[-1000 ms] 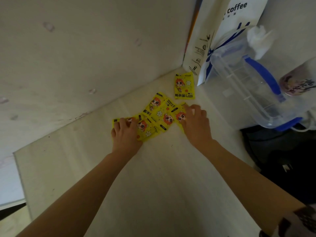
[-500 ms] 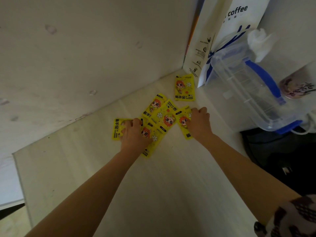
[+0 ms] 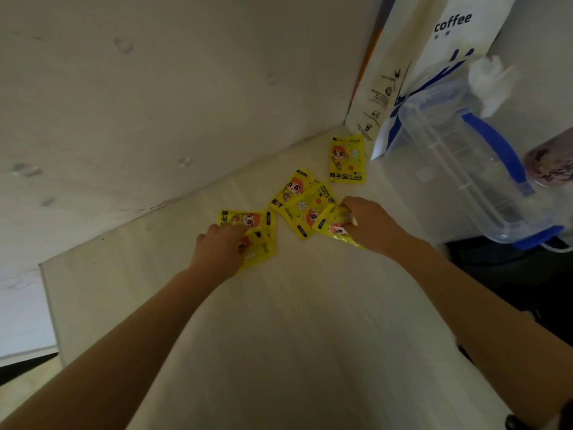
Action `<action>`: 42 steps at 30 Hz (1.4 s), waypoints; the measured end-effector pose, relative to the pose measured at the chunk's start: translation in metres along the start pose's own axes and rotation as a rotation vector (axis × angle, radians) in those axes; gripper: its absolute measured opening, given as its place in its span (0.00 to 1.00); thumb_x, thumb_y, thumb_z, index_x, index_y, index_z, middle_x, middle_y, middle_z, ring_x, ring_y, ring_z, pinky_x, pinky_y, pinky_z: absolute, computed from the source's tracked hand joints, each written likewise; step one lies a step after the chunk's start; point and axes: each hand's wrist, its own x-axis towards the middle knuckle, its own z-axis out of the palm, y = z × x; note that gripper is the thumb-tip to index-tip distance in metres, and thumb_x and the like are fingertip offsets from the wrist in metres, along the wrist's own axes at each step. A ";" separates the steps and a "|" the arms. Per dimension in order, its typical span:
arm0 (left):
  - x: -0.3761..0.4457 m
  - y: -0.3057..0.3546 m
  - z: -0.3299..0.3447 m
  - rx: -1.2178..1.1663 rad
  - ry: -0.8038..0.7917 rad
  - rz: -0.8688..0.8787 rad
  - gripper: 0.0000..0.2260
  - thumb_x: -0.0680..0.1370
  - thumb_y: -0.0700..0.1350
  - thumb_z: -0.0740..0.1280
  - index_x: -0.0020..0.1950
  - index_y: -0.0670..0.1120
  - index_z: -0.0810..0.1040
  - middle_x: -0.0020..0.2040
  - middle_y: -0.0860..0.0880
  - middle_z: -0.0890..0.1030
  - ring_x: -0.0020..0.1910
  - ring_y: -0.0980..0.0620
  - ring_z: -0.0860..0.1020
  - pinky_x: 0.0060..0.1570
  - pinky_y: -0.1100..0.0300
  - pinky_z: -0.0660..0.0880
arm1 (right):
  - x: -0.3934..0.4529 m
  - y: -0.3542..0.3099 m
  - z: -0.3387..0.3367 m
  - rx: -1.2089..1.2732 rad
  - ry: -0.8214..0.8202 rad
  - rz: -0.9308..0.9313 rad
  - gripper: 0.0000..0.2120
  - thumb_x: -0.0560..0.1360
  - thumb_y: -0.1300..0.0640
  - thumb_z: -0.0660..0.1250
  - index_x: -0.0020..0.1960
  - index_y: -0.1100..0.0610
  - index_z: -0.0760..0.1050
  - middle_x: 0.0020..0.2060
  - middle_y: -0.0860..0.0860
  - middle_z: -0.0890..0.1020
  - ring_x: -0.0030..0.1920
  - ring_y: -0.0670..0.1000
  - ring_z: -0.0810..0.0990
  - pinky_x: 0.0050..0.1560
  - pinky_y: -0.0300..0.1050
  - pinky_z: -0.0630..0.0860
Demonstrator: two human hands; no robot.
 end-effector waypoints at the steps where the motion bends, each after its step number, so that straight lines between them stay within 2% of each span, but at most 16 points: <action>1: 0.003 -0.005 -0.003 0.042 0.014 0.020 0.14 0.79 0.46 0.62 0.63 0.48 0.73 0.60 0.46 0.77 0.59 0.43 0.72 0.56 0.50 0.68 | 0.002 -0.004 0.000 -0.046 -0.025 -0.033 0.13 0.75 0.61 0.63 0.59 0.60 0.71 0.53 0.59 0.77 0.54 0.61 0.75 0.53 0.55 0.74; 4: 0.014 -0.011 -0.011 0.081 0.026 0.079 0.16 0.79 0.44 0.61 0.66 0.48 0.73 0.60 0.44 0.74 0.59 0.43 0.70 0.55 0.49 0.69 | 0.011 -0.021 0.000 -0.205 -0.064 -0.108 0.19 0.74 0.59 0.65 0.64 0.56 0.70 0.62 0.55 0.72 0.59 0.60 0.69 0.57 0.53 0.70; 7: 0.022 -0.012 -0.014 0.094 0.020 0.168 0.18 0.78 0.45 0.63 0.68 0.48 0.73 0.63 0.46 0.71 0.62 0.44 0.67 0.57 0.51 0.69 | 0.023 -0.033 0.001 -0.320 -0.107 -0.194 0.20 0.74 0.55 0.68 0.65 0.52 0.71 0.74 0.48 0.61 0.72 0.61 0.57 0.67 0.58 0.60; 9: 0.025 -0.011 -0.014 0.085 0.003 0.225 0.20 0.77 0.45 0.65 0.70 0.49 0.71 0.68 0.47 0.68 0.69 0.45 0.64 0.62 0.50 0.66 | 0.031 -0.038 0.003 -0.368 -0.152 -0.212 0.22 0.73 0.54 0.69 0.67 0.51 0.70 0.77 0.47 0.54 0.75 0.61 0.50 0.70 0.60 0.55; 12: 0.030 -0.011 -0.012 0.083 -0.028 0.300 0.21 0.77 0.46 0.66 0.70 0.50 0.71 0.70 0.50 0.68 0.72 0.48 0.62 0.66 0.50 0.63 | 0.038 -0.040 0.004 -0.396 -0.218 -0.182 0.26 0.74 0.56 0.68 0.71 0.50 0.66 0.77 0.47 0.53 0.76 0.61 0.46 0.72 0.62 0.52; 15: 0.031 -0.012 -0.013 0.089 -0.007 0.305 0.20 0.76 0.46 0.67 0.68 0.50 0.72 0.67 0.49 0.71 0.69 0.48 0.67 0.66 0.53 0.62 | 0.038 -0.036 0.009 -0.398 -0.156 -0.195 0.28 0.74 0.58 0.67 0.72 0.51 0.64 0.76 0.48 0.57 0.77 0.59 0.48 0.72 0.61 0.52; 19: 0.026 -0.014 -0.012 0.110 -0.002 0.265 0.21 0.76 0.48 0.67 0.69 0.51 0.71 0.63 0.48 0.71 0.64 0.47 0.71 0.68 0.51 0.61 | 0.031 -0.026 0.016 -0.435 -0.059 -0.229 0.22 0.74 0.60 0.66 0.67 0.54 0.69 0.67 0.52 0.68 0.74 0.54 0.58 0.71 0.61 0.54; 21: 0.024 -0.015 -0.013 0.113 0.007 0.255 0.19 0.76 0.48 0.67 0.67 0.51 0.72 0.62 0.48 0.71 0.62 0.47 0.73 0.70 0.49 0.60 | 0.026 -0.024 0.018 -0.428 -0.067 -0.208 0.21 0.74 0.60 0.65 0.66 0.54 0.68 0.63 0.53 0.68 0.68 0.54 0.67 0.70 0.65 0.53; 23: 0.023 -0.015 -0.014 0.087 0.022 0.261 0.16 0.76 0.48 0.66 0.64 0.50 0.75 0.60 0.48 0.72 0.57 0.46 0.75 0.67 0.49 0.63 | 0.023 -0.023 0.019 -0.393 -0.046 -0.185 0.19 0.74 0.60 0.65 0.64 0.54 0.69 0.61 0.54 0.66 0.60 0.55 0.71 0.68 0.66 0.57; 26: 0.022 -0.013 -0.015 0.047 0.022 0.270 0.15 0.76 0.47 0.66 0.63 0.49 0.76 0.59 0.48 0.72 0.51 0.46 0.78 0.59 0.50 0.70 | 0.025 -0.022 0.018 -0.398 -0.015 -0.198 0.21 0.74 0.59 0.66 0.66 0.52 0.69 0.69 0.55 0.61 0.64 0.60 0.67 0.62 0.60 0.64; 29: 0.020 -0.010 -0.016 0.022 0.009 0.264 0.15 0.76 0.46 0.67 0.63 0.49 0.76 0.59 0.48 0.71 0.47 0.45 0.79 0.53 0.50 0.74 | 0.033 -0.024 0.011 -0.453 -0.132 -0.217 0.25 0.75 0.56 0.66 0.70 0.49 0.65 0.77 0.50 0.52 0.75 0.63 0.50 0.68 0.62 0.57; 31: 0.018 -0.008 -0.017 0.015 0.002 0.255 0.16 0.76 0.45 0.67 0.64 0.48 0.75 0.60 0.48 0.71 0.47 0.45 0.79 0.52 0.49 0.75 | 0.037 -0.025 0.007 -0.487 -0.176 -0.225 0.26 0.76 0.56 0.66 0.72 0.48 0.63 0.78 0.47 0.52 0.77 0.59 0.44 0.70 0.63 0.53; 34: 0.018 -0.006 -0.015 -0.018 -0.021 0.234 0.17 0.77 0.46 0.66 0.66 0.48 0.74 0.62 0.48 0.71 0.50 0.45 0.78 0.53 0.50 0.74 | 0.040 -0.024 0.009 -0.491 -0.159 -0.222 0.25 0.75 0.57 0.66 0.70 0.50 0.66 0.72 0.53 0.61 0.76 0.57 0.50 0.71 0.64 0.52; 38: 0.022 -0.003 -0.015 -0.038 -0.116 0.153 0.16 0.77 0.48 0.66 0.64 0.50 0.75 0.56 0.48 0.75 0.55 0.46 0.76 0.56 0.50 0.71 | 0.036 -0.022 0.006 -0.398 -0.207 -0.170 0.22 0.74 0.59 0.64 0.67 0.50 0.68 0.61 0.54 0.66 0.65 0.55 0.66 0.69 0.64 0.54; 40: 0.023 -0.001 -0.017 -0.070 -0.151 0.137 0.12 0.75 0.48 0.68 0.58 0.50 0.76 0.52 0.48 0.76 0.53 0.46 0.75 0.56 0.51 0.70 | 0.035 -0.019 0.006 -0.380 -0.163 -0.186 0.20 0.74 0.59 0.65 0.65 0.50 0.70 0.59 0.53 0.66 0.61 0.55 0.68 0.66 0.61 0.59; 42: 0.024 0.000 -0.017 -0.099 -0.144 0.153 0.05 0.74 0.47 0.69 0.47 0.52 0.74 0.45 0.50 0.75 0.48 0.47 0.75 0.50 0.53 0.70 | 0.035 -0.016 0.006 -0.358 -0.127 -0.181 0.19 0.74 0.57 0.65 0.64 0.49 0.70 0.60 0.54 0.65 0.60 0.56 0.68 0.61 0.58 0.63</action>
